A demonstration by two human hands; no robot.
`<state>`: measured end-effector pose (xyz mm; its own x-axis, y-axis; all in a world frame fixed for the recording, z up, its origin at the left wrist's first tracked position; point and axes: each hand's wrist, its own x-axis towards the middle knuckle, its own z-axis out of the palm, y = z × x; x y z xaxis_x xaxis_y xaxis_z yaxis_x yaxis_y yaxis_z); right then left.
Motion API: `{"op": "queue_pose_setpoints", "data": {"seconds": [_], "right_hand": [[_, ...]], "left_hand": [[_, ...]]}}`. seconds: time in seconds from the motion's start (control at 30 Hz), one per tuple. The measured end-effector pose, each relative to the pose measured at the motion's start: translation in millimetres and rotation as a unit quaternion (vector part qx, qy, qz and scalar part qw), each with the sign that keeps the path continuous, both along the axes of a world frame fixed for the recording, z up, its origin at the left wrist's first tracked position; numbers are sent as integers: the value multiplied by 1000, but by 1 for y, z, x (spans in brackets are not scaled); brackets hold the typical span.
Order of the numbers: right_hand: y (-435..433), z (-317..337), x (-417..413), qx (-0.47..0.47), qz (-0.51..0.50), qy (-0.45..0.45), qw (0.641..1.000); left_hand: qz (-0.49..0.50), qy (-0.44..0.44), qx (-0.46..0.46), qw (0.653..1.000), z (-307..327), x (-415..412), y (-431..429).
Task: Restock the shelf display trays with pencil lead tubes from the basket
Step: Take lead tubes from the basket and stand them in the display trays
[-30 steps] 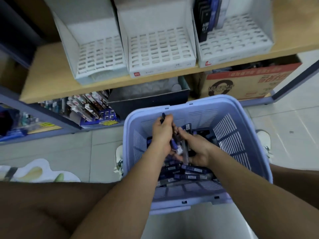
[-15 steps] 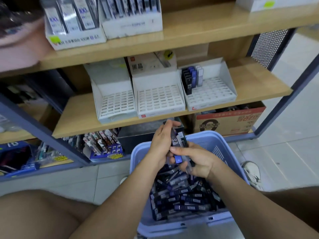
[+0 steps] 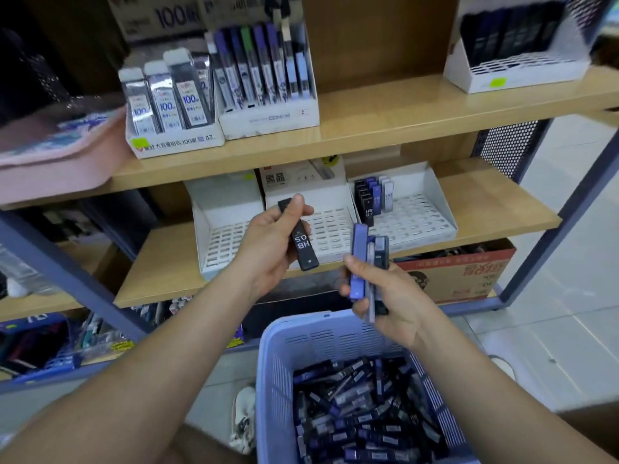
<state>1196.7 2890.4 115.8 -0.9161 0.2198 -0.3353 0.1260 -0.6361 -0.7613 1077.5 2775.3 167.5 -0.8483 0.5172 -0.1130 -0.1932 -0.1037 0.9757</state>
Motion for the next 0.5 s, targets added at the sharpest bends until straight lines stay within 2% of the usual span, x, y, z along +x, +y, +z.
{"op": "queue_pose_setpoints", "data": {"seconds": [0.27,0.43,0.5], "right_hand": [[7,30,-27,120,-13,18,992],[29,36,-37,215,-22,2,976],[37,36,-39,224,-12,-4,974]], "left_hand": [[19,57,18,998,-3,-8,8],[-55,53,-61,995,8,-28,-6],[-43,70,-100,992,9,-32,-9]]}}
